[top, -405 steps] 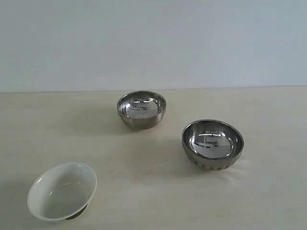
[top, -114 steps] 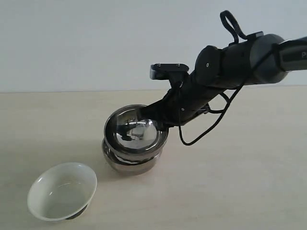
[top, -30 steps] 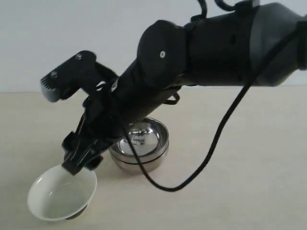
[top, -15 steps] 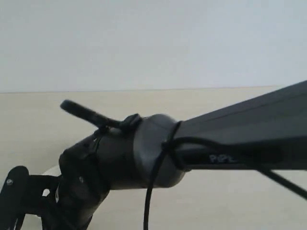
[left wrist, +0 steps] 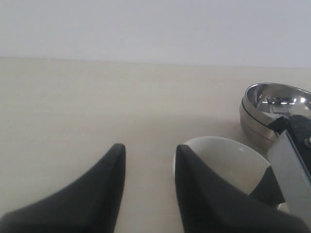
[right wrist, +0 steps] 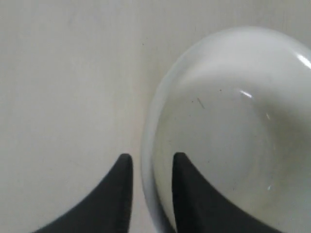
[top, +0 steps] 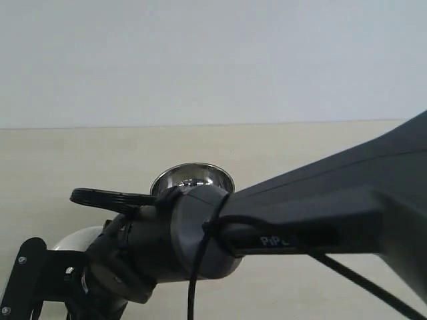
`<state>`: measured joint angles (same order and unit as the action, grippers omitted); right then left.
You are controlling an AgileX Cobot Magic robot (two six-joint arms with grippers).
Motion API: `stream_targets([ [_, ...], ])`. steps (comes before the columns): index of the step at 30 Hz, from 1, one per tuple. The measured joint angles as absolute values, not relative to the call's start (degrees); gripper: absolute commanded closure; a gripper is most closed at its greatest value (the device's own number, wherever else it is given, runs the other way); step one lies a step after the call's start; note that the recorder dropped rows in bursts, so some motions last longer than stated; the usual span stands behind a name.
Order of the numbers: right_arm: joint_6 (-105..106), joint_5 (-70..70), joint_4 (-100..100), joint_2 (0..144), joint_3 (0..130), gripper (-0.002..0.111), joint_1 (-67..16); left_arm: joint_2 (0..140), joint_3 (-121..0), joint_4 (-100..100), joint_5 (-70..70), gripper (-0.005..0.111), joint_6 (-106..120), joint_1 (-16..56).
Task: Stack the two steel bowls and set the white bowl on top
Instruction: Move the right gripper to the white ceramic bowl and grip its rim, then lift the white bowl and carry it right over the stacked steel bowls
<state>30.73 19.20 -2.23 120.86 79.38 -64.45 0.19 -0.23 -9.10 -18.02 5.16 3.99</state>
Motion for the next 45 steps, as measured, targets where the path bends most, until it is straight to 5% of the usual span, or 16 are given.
stream_targets([
  [27, 35.5, 19.6, -4.8, 109.1, 79.4, 0.108, -64.5, 0.2, -0.2, -9.1, -18.0, 0.074, 5.2, 4.0],
  [45, 14.4, 26.8, -10.2, 106.3, 79.4, 0.108, -47.4, 0.2, -0.2, -9.1, -18.0, 0.074, 5.2, 4.0],
])
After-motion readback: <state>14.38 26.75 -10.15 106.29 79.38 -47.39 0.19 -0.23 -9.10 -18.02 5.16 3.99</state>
